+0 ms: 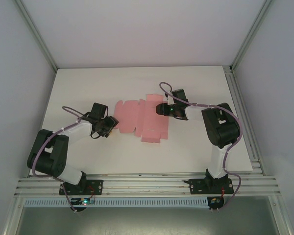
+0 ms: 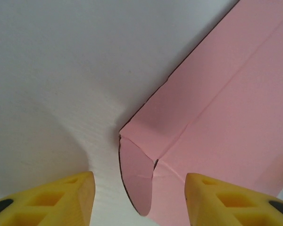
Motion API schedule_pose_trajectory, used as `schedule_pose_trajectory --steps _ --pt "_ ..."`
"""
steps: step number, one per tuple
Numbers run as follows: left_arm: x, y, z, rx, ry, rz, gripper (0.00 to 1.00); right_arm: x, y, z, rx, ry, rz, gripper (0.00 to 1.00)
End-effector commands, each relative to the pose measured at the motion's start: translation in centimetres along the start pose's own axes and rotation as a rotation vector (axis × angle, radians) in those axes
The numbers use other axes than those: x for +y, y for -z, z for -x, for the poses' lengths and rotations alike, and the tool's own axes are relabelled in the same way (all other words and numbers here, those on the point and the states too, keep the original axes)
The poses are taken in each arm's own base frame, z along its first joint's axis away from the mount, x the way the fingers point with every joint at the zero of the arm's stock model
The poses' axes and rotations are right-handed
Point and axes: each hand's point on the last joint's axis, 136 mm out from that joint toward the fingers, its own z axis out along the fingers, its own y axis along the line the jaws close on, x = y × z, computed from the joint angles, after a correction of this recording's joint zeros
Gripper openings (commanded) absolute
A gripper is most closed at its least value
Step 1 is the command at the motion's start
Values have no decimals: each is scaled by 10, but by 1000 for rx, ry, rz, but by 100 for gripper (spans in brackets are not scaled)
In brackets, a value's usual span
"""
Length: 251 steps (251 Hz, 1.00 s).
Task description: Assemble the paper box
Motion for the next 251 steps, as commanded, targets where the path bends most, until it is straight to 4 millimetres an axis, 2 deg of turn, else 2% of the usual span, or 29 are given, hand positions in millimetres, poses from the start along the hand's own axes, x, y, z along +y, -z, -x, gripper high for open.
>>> schedule_pose_trajectory --steps 1,26,71,90,100,133,161,180,199,222,251 --pt "-15 -3 -2 28 48 -43 53 -59 -9 -127 387 -163 -197 48" --pt "-7 -7 4 -12 62 -9 45 -58 -9 -127 389 -164 -194 48" --pt "-12 -3 19 -99 43 -24 30 -59 -7 -129 391 -162 -200 48" --pt "-16 2 27 -140 12 -21 14 -58 -7 -128 388 -161 -199 48" --pt "-19 5 29 -151 -3 -28 0 -58 -7 -127 388 -159 -196 46" --pt "-40 21 34 -204 -131 -107 0 -53 -5 -122 368 -146 -180 46" --pt "-69 54 35 -288 -331 -221 0 -39 5 -99 293 -111 -121 51" --pt "-96 85 25 -345 -527 -351 0 -16 20 -72 199 -49 -39 53" --pt "-114 115 4 -370 -721 -486 0 9 41 -44 94 26 44 58" --pt "-124 143 -22 -370 -909 -592 0 40 74 -14 -58 111 170 69" --pt "-130 172 -59 -348 -1144 -713 0 72 123 8 -222 240 330 88"
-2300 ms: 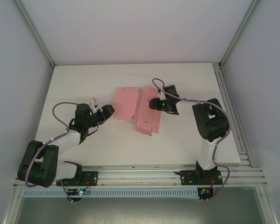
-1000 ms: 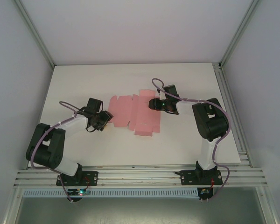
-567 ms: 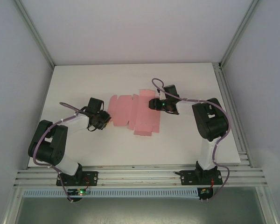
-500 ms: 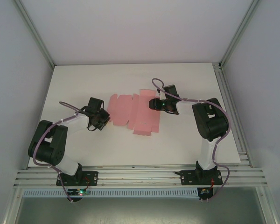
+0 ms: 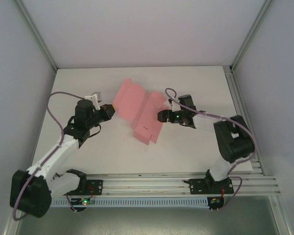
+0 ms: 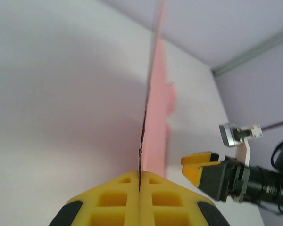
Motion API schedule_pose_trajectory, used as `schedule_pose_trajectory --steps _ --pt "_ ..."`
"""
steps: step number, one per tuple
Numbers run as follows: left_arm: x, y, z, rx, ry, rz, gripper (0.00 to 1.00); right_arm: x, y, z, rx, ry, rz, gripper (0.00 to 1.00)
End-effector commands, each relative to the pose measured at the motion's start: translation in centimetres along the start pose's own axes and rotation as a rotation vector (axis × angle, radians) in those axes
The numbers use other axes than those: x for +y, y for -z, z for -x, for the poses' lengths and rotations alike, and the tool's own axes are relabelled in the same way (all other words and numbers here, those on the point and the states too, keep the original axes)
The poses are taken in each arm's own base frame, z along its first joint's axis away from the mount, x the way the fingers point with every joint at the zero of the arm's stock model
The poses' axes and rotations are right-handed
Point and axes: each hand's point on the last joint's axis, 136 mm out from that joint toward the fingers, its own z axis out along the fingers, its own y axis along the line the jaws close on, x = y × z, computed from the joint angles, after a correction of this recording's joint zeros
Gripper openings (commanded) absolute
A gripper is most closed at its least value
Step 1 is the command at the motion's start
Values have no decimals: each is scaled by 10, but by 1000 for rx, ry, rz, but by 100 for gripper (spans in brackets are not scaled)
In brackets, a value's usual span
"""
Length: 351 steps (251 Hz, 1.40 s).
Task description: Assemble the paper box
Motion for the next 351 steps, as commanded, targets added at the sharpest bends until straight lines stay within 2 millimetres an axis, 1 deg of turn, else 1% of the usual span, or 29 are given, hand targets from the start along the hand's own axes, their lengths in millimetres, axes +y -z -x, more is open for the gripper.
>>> schedule_pose_trajectory --steps 1,17,26,50,64,85,86,95,102,123,156,164,175,186,203,219,244,269,286,304,337,348,349,351 --pt "-49 20 -7 10 -349 -230 0 45 44 38 -182 182 185 89" --pt "-73 36 -14 11 -465 -348 0 59 67 44 -230 283 217 98" --pt "-85 45 -17 8 -531 -409 0 67 77 44 -240 349 231 98" --pt "-110 68 -27 0 -688 -542 0 86 103 49 -268 478 233 98" --pt "-120 80 -36 26 -757 -608 0 97 119 55 -298 535 233 98" --pt "-132 92 -40 52 -813 -669 0 115 141 62 -359 622 277 98" --pt "-132 92 -40 53 -816 -673 0 119 144 66 -368 633 282 98" --pt "-137 95 -42 62 -835 -701 0 126 148 62 -376 677 319 98" --pt "-139 96 -42 68 -842 -717 0 133 152 64 -388 704 341 98" --pt "-145 97 -42 74 -860 -752 0 146 156 67 -373 736 413 98" --pt "-152 100 -39 66 -893 -783 0 156 151 62 -299 759 548 98" --pt "-152 98 -35 52 -890 -767 0 156 149 62 -284 747 558 98" --pt "-151 93 -24 14 -866 -712 0 150 145 64 -259 706 545 98" --pt "-149 89 -15 -29 -849 -660 0 144 142 60 -245 682 537 98" --pt "-148 88 -9 -79 -846 -631 0 132 142 58 -268 648 502 98" --pt "-151 92 -7 -98 -846 -640 0 120 145 59 -311 613 463 98" --pt "-158 98 4 -132 -827 -629 0 103 149 56 -323 546 450 98" --pt "-163 103 19 -200 -798 -601 0 99 150 56 -338 497 463 98" --pt "-165 107 25 -242 -790 -593 0 95 150 58 -352 465 456 98" --pt "-170 112 29 -272 -792 -602 0 89 153 62 -393 438 448 98" --pt "-181 123 41 -331 -793 -607 0 67 164 77 -495 338 425 98" --pt "-183 125 46 -348 -786 -603 0 66 167 81 -521 320 443 98" --pt "-183 126 46 -351 -786 -603 0 67 167 81 -523 320 445 99" --pt "-184 127 47 -355 -784 -603 0 67 167 82 -526 316 449 98"
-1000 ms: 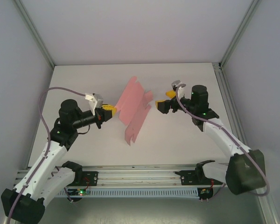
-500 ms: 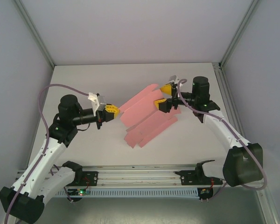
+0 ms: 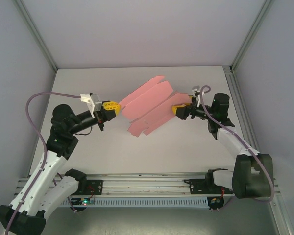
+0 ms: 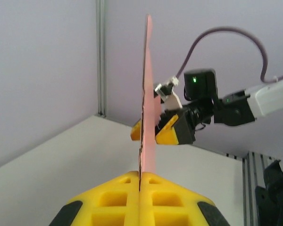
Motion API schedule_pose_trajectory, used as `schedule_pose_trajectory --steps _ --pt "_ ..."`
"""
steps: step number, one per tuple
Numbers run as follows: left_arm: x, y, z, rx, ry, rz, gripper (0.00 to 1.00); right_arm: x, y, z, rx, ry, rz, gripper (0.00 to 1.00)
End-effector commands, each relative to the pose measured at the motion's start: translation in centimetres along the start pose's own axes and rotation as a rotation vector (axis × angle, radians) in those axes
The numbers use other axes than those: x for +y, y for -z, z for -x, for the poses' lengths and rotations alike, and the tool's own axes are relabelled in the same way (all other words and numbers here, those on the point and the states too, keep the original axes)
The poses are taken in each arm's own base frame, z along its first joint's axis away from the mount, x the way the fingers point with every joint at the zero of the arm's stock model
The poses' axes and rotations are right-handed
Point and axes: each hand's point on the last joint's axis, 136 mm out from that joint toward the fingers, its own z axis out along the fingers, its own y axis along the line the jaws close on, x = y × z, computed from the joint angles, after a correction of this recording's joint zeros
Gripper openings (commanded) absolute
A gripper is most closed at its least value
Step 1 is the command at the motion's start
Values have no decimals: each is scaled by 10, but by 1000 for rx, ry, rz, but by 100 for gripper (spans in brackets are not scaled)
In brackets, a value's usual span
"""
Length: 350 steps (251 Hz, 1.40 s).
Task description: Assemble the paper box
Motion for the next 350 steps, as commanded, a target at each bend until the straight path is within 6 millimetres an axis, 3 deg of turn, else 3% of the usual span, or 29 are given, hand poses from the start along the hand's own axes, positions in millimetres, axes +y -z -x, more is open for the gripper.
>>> schedule_pose_trajectory --steps 1,23,59,111,147,192,225,286,321,329,338,350 --pt "-5 4 40 -126 -53 20 0 1 9 30 -136 -3 26 98" --pt "-2 5 48 -154 -52 40 0 7 7 37 -172 -35 75 98" --pt "14 6 61 -227 -3 125 0 33 -3 46 -231 -14 167 99" --pt "25 2 67 -249 55 152 0 54 -26 53 -267 5 242 86" --pt "31 2 66 -256 70 180 0 54 -29 66 -311 -27 285 70" --pt "44 11 63 -279 101 279 0 44 -38 58 -275 -79 291 59" --pt "48 11 59 -278 116 295 0 61 -39 60 -271 -43 327 50" --pt "68 20 50 -288 178 416 0 83 -34 69 -299 -22 356 16" --pt "82 28 26 -212 218 527 0 84 -34 64 -247 -3 312 4" --pt "84 29 16 -178 231 544 12 80 -38 59 -208 1 273 3" --pt "86 31 7 -141 248 567 37 72 -44 50 -149 7 208 3" --pt "88 34 -8 -78 259 594 44 57 -50 37 -65 42 79 0"
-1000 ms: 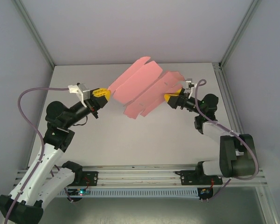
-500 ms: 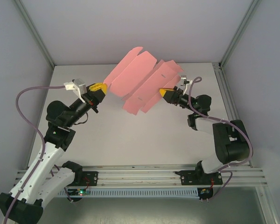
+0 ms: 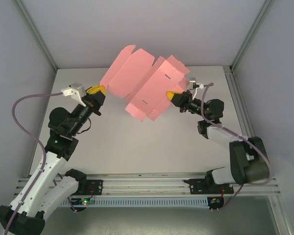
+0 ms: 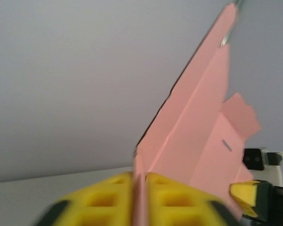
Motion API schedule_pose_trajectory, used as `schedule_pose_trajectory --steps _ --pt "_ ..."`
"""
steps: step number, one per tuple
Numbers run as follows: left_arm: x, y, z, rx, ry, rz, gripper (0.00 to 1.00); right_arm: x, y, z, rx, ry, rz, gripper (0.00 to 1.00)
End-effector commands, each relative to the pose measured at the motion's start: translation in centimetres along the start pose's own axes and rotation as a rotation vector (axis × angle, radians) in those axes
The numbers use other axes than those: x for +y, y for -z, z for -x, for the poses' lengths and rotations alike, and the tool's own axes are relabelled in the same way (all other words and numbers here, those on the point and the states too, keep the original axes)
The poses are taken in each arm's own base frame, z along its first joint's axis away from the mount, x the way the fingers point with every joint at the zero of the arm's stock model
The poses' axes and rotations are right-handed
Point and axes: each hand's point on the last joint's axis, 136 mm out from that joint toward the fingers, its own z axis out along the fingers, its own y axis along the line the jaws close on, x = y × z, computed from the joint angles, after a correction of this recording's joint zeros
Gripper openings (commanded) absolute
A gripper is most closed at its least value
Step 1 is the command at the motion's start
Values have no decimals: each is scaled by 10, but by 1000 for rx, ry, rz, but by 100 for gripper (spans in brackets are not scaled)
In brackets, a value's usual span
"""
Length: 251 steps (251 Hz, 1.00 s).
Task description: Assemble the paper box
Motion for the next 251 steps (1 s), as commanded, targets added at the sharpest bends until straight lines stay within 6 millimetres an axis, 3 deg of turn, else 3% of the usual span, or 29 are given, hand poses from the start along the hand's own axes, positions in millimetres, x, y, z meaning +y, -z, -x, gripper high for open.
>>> schedule_pose_trajectory --steps 1,15,20,26,30,49,78,101,131,176,214,251 --pt "20 9 -34 130 12 119 45 -23 -2 -22 167 101 -200 0" --pt "30 17 -48 197 -8 173 64 -38 6 -35 280 164 -362 0" --pt "32 20 -52 223 -20 188 75 -42 10 -39 326 186 -409 0" --pt "35 24 -57 254 -35 206 96 -46 15 -41 370 203 -456 0" --pt "36 27 -61 275 -46 214 100 -48 18 -41 390 216 -485 0" --pt "41 40 -73 371 -98 249 100 -55 33 -42 516 272 -582 0" --pt "53 51 -61 409 -129 359 100 -70 55 -37 710 367 -722 0" --pt "30 36 -55 449 -224 204 100 -70 63 -35 885 455 -718 0" --pt "-17 4 -55 518 -331 -141 100 -35 45 -43 1069 616 -409 0" --pt "-42 -43 -48 534 -425 -386 100 -8 28 -35 1196 687 -236 0" --pt "-80 -48 -59 566 -453 -656 100 0 13 -33 1228 694 -190 0" --pt "-87 -60 -77 573 -514 -681 100 0 0 -35 1230 712 -161 0"
